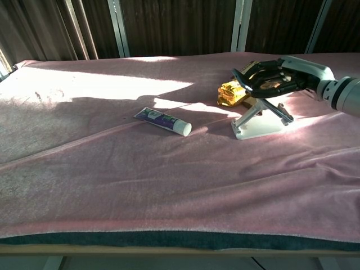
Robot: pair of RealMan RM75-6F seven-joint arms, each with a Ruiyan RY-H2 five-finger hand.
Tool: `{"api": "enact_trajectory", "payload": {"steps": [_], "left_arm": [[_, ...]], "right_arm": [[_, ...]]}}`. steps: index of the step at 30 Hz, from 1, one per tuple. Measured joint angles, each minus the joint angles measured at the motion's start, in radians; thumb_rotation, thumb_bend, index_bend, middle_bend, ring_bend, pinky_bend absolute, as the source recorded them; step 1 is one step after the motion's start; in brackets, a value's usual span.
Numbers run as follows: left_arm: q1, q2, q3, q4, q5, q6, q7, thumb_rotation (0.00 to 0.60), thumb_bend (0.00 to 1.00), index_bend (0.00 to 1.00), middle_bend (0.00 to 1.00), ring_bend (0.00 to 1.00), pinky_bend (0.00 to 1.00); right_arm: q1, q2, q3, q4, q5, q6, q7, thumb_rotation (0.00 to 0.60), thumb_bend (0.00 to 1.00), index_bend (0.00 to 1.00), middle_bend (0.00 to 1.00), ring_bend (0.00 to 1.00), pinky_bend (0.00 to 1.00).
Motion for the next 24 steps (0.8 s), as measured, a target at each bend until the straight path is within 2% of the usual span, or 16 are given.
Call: {"api": "enact_trajectory", "payload": {"steps": [19,21,24], "left_arm": [[-0.007,-0.005,0.0,-0.006,-0.011,-0.016,0.016,0.6,0.37,0.0,0.0,0.03,0.18],[-0.007,-0.004,0.0,-0.006,-0.01,-0.015,0.015,0.6,0.37,0.0,0.0,0.03,0.18],[-0.006,-0.003,0.0,-0.007,-0.009,-0.014,0.012,0.6,0.37,0.0,0.0,0.03,0.18]], "right_arm": [[-0.012,-0.034,-0.044,0.107,0.004,-0.006,0.076,0.6,0.27,0.96,0.73,0.4,0.12],[-0.011,-0.036,-0.048,0.111,0.003,-0.005,0.077,0.6,0.27,0.92,0.73,0.4,0.12],[-0.014,-0.039,-0.053,0.115,0.001,0.002,0.077,0.6,0.27,0.74,0.7,0.37,0.11]]}}
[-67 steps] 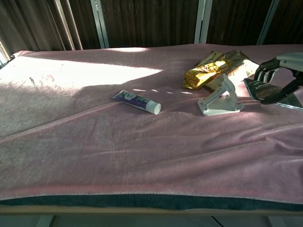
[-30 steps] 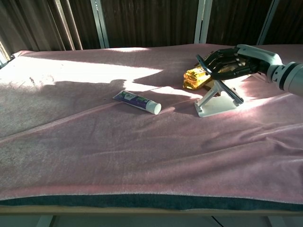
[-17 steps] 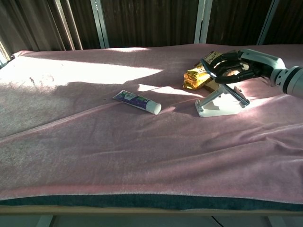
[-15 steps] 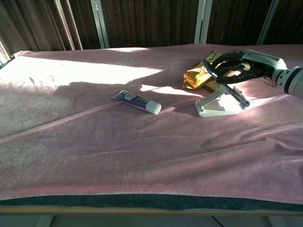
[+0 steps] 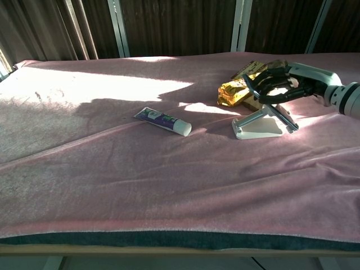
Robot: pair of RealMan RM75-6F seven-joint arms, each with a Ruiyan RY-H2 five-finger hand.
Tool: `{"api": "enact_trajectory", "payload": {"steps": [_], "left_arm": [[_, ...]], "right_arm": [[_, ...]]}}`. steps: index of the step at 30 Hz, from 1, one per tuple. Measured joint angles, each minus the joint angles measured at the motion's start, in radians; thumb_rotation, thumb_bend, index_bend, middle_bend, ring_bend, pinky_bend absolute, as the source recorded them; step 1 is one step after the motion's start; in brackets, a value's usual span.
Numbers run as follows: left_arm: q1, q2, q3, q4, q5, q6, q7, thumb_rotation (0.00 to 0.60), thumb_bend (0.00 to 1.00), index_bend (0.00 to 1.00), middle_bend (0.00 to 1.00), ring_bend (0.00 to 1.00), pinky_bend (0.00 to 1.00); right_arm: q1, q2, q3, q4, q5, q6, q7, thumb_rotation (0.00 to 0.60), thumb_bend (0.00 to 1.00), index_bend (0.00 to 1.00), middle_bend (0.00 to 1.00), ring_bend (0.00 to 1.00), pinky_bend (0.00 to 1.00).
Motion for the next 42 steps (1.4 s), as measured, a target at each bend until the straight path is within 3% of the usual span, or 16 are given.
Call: {"api": "enact_trajectory", "payload": {"steps": [2,5,8,12,16,23,28,32,35,42], "left_arm": [[0.0,0.001,0.0,0.0,0.001,0.001,-0.003,0.6,0.37,0.0,0.0,0.03,0.18],[0.001,0.002,0.001,0.001,0.003,0.004,-0.006,0.6,0.38,0.0,0.0,0.03,0.18],[0.002,0.003,0.002,0.0,0.004,0.005,-0.008,0.6,0.37,0.0,0.0,0.03,0.18],[0.002,0.004,0.003,-0.002,0.005,0.006,-0.008,0.6,0.38,0.0,0.0,0.03,0.18],[0.001,0.004,0.004,-0.003,0.008,0.006,-0.008,0.6,0.37,0.0,0.0,0.03,0.18],[0.004,0.007,0.006,-0.003,0.015,0.015,-0.016,0.6,0.37,0.0,0.0,0.03,0.18],[0.01,0.014,0.006,-0.001,0.021,0.029,-0.035,0.6,0.38,0.0,0.0,0.03,0.18],[0.014,0.019,0.006,0.002,0.024,0.041,-0.053,0.6,0.38,0.0,0.0,0.03,0.18],[0.018,0.024,0.004,0.004,0.025,0.051,-0.067,0.6,0.38,0.0,0.0,0.03,0.18],[0.026,0.028,0.006,0.008,0.033,0.065,-0.08,0.6,0.37,0.0,0.0,0.03,0.18]], "right_arm": [[-0.002,-0.002,-0.002,0.003,0.0,0.003,0.003,0.6,0.27,0.55,0.61,0.3,0.1],[-0.002,-0.003,-0.004,0.006,0.001,0.003,0.009,0.6,0.27,0.36,0.51,0.21,0.08],[-0.003,-0.002,-0.006,0.008,0.002,0.002,0.015,0.6,0.27,0.19,0.41,0.15,0.05],[-0.003,0.007,-0.01,0.003,0.002,0.0,0.025,0.6,0.23,0.04,0.3,0.07,0.02],[-0.005,0.019,-0.013,-0.009,0.001,0.006,0.024,0.6,0.18,0.0,0.18,0.04,0.0],[-0.01,0.056,-0.014,-0.053,0.0,0.032,-0.006,0.6,0.15,0.0,0.11,0.0,0.0],[-0.027,0.105,-0.016,-0.112,-0.005,0.076,-0.095,0.6,0.15,0.0,0.04,0.0,0.0],[-0.059,0.159,-0.019,-0.194,-0.007,0.125,-0.263,0.6,0.15,0.0,0.0,0.0,0.0],[-0.097,0.222,-0.027,-0.299,-0.004,0.158,-0.475,0.6,0.15,0.0,0.0,0.0,0.0],[-0.264,0.404,-0.057,-0.72,0.063,0.27,-1.184,0.6,0.15,0.0,0.0,0.0,0.0]]}}
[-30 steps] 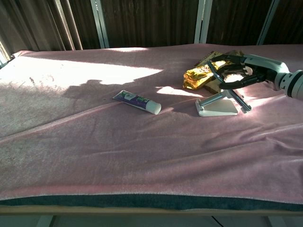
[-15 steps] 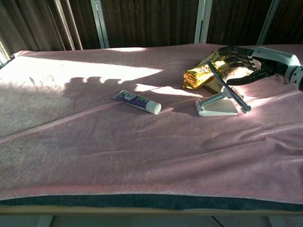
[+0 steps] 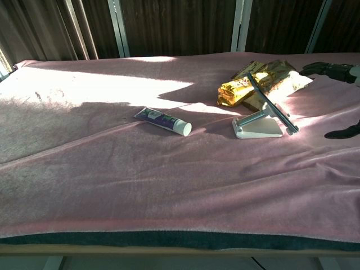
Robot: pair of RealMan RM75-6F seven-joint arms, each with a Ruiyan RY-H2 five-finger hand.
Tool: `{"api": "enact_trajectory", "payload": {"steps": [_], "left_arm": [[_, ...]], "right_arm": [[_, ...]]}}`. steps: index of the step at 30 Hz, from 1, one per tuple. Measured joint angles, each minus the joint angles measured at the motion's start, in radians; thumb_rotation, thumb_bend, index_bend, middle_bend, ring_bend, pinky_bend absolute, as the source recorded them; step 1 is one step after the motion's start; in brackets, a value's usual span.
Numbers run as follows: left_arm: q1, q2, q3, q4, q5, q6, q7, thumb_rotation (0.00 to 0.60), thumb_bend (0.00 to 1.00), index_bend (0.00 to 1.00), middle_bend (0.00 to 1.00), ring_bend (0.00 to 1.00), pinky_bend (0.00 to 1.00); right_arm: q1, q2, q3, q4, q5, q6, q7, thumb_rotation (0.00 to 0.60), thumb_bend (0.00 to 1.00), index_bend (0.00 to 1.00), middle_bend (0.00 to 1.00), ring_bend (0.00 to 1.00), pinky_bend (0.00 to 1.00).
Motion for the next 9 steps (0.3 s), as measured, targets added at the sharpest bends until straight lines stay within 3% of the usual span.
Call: {"api": "enact_trajectory", "payload": {"steps": [3,6,9], "left_arm": [[0.001,-0.001,0.002,-0.001,0.002,-0.001,0.007,0.6,0.37,0.0,0.0,0.03,0.18],[0.001,-0.003,0.003,-0.001,0.007,-0.001,0.014,0.6,0.38,0.0,0.0,0.03,0.18],[0.002,-0.005,0.003,-0.001,0.007,0.0,0.02,0.6,0.38,0.0,0.0,0.03,0.18]], "right_arm": [[-0.104,0.063,-0.011,-0.179,0.044,0.077,-0.258,0.6,0.15,0.0,0.0,0.0,0.0],[-0.2,0.112,-0.018,-0.321,0.073,0.15,-0.438,0.6,0.15,0.0,0.0,0.0,0.0],[-0.246,0.142,-0.018,-0.378,0.085,0.184,-0.518,0.6,0.15,0.0,0.0,0.0,0.0]]}}
